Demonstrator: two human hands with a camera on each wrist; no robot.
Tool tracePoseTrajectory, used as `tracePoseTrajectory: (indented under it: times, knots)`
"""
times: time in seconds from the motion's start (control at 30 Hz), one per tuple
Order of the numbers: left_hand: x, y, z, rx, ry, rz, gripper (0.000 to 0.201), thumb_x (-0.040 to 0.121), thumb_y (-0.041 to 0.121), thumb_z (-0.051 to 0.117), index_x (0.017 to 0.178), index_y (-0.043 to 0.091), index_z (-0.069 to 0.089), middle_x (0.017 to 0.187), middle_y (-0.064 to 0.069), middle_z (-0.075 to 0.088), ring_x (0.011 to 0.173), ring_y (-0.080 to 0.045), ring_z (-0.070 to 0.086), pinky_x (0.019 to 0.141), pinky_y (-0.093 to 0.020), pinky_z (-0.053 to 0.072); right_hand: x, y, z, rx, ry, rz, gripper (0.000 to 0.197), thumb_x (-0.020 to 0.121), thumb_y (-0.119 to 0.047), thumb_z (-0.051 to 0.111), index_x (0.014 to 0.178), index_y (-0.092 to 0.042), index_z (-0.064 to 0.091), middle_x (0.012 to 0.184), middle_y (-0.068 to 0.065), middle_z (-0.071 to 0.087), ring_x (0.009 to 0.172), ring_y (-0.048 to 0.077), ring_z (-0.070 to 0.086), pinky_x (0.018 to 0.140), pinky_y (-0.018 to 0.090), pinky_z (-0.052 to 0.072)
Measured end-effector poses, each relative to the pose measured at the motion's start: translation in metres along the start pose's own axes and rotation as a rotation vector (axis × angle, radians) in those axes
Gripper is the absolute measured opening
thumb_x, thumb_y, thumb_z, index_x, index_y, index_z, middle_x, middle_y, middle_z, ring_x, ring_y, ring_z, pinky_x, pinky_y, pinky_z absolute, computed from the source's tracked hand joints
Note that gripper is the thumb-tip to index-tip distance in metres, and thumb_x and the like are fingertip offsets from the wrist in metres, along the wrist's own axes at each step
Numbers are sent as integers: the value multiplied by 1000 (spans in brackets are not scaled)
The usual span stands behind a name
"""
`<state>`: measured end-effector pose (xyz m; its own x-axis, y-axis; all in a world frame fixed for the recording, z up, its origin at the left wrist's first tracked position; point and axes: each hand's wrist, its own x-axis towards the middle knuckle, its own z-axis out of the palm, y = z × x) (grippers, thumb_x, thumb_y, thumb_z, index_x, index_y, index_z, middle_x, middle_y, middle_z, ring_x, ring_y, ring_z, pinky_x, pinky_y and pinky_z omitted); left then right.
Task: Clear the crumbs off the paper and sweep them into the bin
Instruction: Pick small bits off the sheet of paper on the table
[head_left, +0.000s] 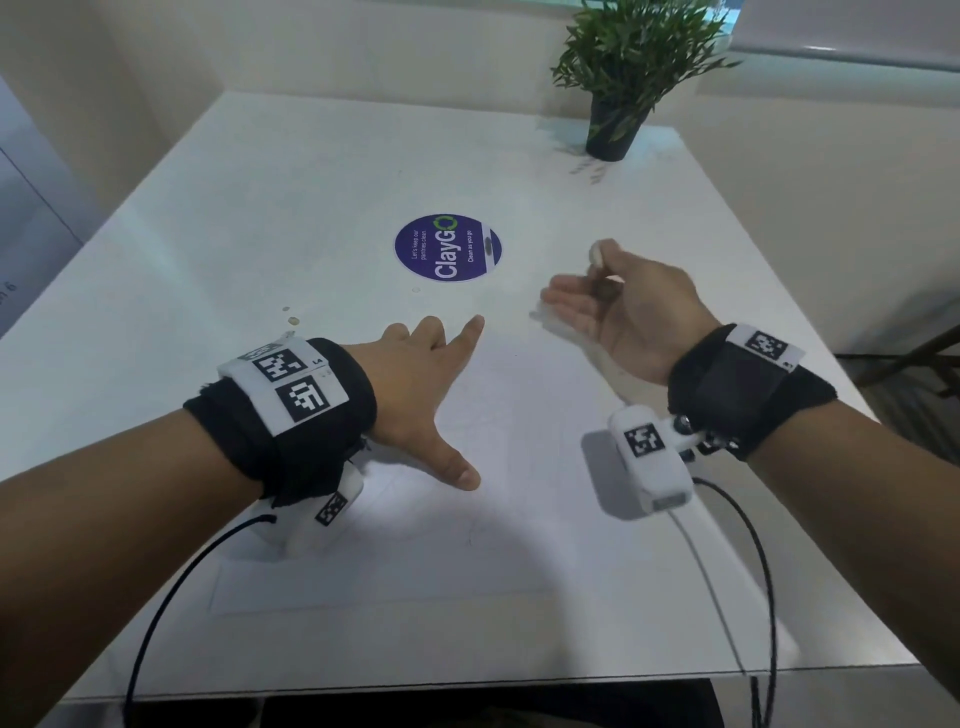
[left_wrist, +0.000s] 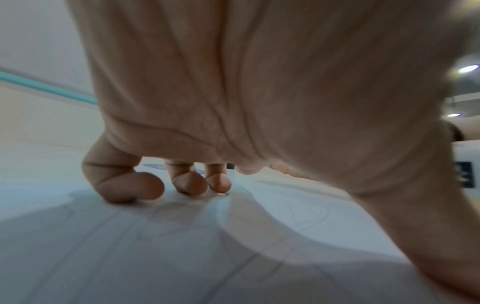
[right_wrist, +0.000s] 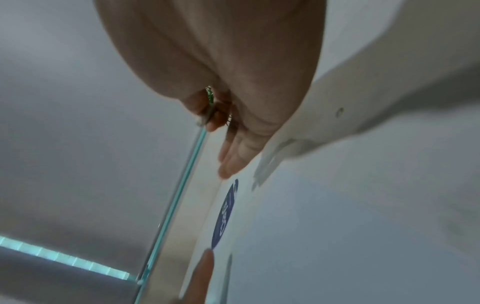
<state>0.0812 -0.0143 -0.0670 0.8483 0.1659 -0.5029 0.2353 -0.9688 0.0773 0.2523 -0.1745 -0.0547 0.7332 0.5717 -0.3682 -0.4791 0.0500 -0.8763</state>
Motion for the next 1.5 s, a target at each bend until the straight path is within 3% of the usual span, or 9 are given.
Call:
tracePoseTrajectory:
  times: [0.13, 0.27, 0.37, 0.43, 0.5, 0.67, 1.2, 1.3, 1.5]
  knots:
    - [-4, 5, -1, 17, -24, 9, 142, 52, 90, 67, 152, 42, -21, 126, -1, 28, 115, -25, 33, 96, -51, 48, -25, 22, -3, -351, -395, 311, 28, 106, -28, 49, 96, -6, 62, 101, 19, 70, 99, 33, 73, 89, 39, 59]
    - [-13, 16, -4, 36, -19, 17, 111, 67, 76, 71, 151, 50, 4, 126, -3, 29, 120, -26, 29, 95, -51, 48, -9, 9, -13, -226, -67, 77, 28, 107, -28, 48, 85, -13, 57, 98, 15, 65, 94, 30, 72, 95, 40, 56]
    - [-19, 25, -3, 44, 17, -14, 94, 69, 69, 73, 143, 36, 26, 122, -3, 34, 114, -25, 32, 89, -49, 51, -18, 1, -9, -291, -191, 87, 29, 107, -28, 48, 83, -14, 54, 90, 18, 65, 75, 31, 70, 74, 40, 61]
    - [-23, 32, -1, 48, 4, -35, 87, 70, 66, 70, 140, 33, 31, 122, -4, 34, 115, -26, 32, 87, -48, 52, -34, 2, -5, -734, -418, 136, 31, 106, -29, 49, 80, -13, 55, 75, 16, 64, 53, 24, 57, 51, 30, 48]
    - [-27, 39, 3, 63, -7, -45, 88, 68, 71, 66, 139, 34, 31, 118, -5, 31, 116, -28, 29, 85, -47, 52, -44, 6, 1, -1274, -603, 36, 40, 104, -34, 52, 69, -15, 53, 63, 4, 61, 50, 17, 47, 52, 27, 40]
    - [-31, 48, 5, 69, -26, -58, 102, 61, 82, 70, 139, 33, 27, 115, -5, 24, 121, -32, 28, 83, -49, 52, -34, 10, 1, -1747, -546, -182, 43, 100, -45, 54, 66, -18, 58, 65, -9, 62, 61, 8, 53, 64, 28, 41]
    - [-30, 51, 1, 52, -40, -77, 106, 63, 75, 76, 144, 30, 24, 110, -5, 18, 122, -36, 29, 78, -45, 50, -29, 3, 1, -1879, -483, -306, 42, 101, -45, 53, 65, -25, 52, 68, -10, 57, 70, 13, 53, 60, 27, 35]
    - [-28, 49, 3, 52, -51, -66, 114, 63, 77, 74, 151, 32, 17, 116, -8, 23, 122, -36, 30, 85, -49, 52, -38, 17, 10, -1838, -602, -305, 39, 101, -47, 52, 68, -26, 55, 70, -10, 61, 69, 6, 55, 64, 27, 41]
    - [-29, 48, 6, 49, -55, -78, 115, 64, 76, 75, 152, 33, 15, 132, -11, 25, 127, -36, 27, 83, -48, 52, -28, -2, -5, -1922, -449, -289, 41, 101, -46, 52, 68, -22, 55, 71, -8, 59, 75, 17, 55, 61, 26, 36]
